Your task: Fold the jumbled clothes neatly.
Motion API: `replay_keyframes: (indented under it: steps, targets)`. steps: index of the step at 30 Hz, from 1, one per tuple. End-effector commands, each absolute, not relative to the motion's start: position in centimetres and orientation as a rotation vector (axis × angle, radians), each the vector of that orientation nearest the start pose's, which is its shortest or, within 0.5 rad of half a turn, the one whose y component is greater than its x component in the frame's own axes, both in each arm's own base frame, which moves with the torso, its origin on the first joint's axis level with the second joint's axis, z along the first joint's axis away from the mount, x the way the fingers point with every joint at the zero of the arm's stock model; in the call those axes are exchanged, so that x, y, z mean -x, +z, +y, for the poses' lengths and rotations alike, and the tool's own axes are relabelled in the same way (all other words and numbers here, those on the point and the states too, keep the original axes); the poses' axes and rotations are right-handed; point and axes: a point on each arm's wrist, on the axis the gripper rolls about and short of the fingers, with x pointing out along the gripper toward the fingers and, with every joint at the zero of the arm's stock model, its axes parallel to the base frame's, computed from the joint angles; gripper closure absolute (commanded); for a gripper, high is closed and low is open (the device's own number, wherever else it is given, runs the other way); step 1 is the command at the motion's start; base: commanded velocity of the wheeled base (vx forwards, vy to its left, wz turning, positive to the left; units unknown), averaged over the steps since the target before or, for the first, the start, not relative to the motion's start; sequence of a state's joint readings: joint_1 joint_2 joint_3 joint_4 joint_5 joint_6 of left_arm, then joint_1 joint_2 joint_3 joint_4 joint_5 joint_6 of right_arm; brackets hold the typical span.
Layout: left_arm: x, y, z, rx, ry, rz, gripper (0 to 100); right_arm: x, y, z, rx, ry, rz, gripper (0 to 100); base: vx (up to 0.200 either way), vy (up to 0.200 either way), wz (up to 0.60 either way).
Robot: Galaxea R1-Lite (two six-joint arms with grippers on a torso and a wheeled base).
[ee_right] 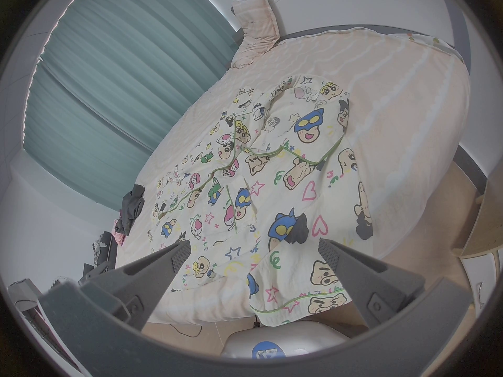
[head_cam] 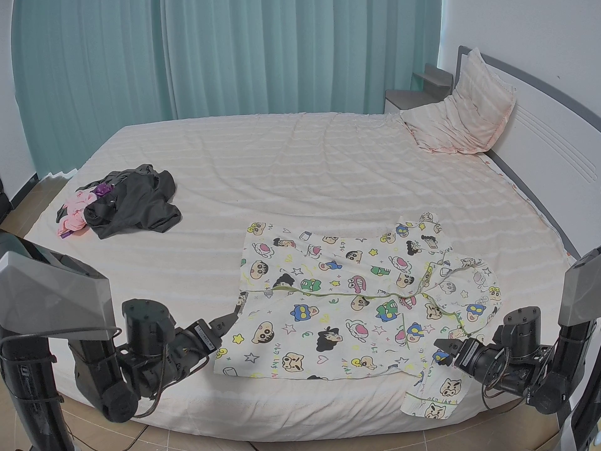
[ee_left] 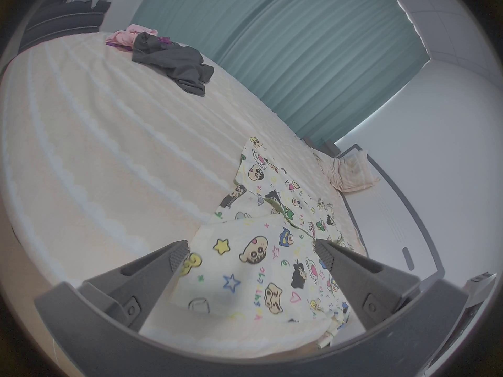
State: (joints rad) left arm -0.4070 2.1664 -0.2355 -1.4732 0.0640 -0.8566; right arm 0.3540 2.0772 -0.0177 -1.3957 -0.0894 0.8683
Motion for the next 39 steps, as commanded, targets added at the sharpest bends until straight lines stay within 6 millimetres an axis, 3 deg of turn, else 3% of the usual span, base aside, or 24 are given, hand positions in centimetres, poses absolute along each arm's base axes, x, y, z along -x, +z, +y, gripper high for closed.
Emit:
replay_keyframes:
  steps: [1,4,7,8,13,21,33,39]
  targets:
    - [-31.0,2.5,-12.2,0.687,-0.109,0.542,0,-19.3,1.2,7.1,-0.689,-0.035,0.713,0,0.0,0.0,0.0]
    - [-33.5,3.1,-12.1,0.675,-0.083,0.57,0,-19.3,1.4,7.2,-0.69,-0.031,0.708,0,0.0,0.0,0.0]
    - [-34.9,2.6,-12.1,0.648,-0.087,0.611,0,-19.3,1.3,7.3,-0.688,-0.026,0.711,0,0.0,0.0,0.0]
    - [-36.4,2.1,-12.0,0.647,-0.09,0.629,0,-19.2,1.4,7.4,-0.687,-0.022,0.711,0,0.0,0.0,0.0]
    - [-38.0,1.1,-12.1,0.641,-0.141,0.67,0,-19.1,1.4,7.6,-0.684,-0.013,0.713,0,0.0,0.0,0.0]
    - [-38.2,-0.7,-13.2,0.622,-0.193,0.726,0,-19.1,1.4,7.7,-0.683,-0.008,0.714,0,0.0,0.0,0.0]
    - [-37.3,-1.4,-13.7,0.609,-0.24,0.777,0,-19.1,1.5,7.7,-0.697,-0.009,0.709,0,0.0,0.0,0.0]
    - [-36.8,-2.3,-13.6,0.474,-0.286,0.793,0,-19.1,1.7,7.7,-0.699,-0.007,0.703,0,0.0,0.0,0.0]
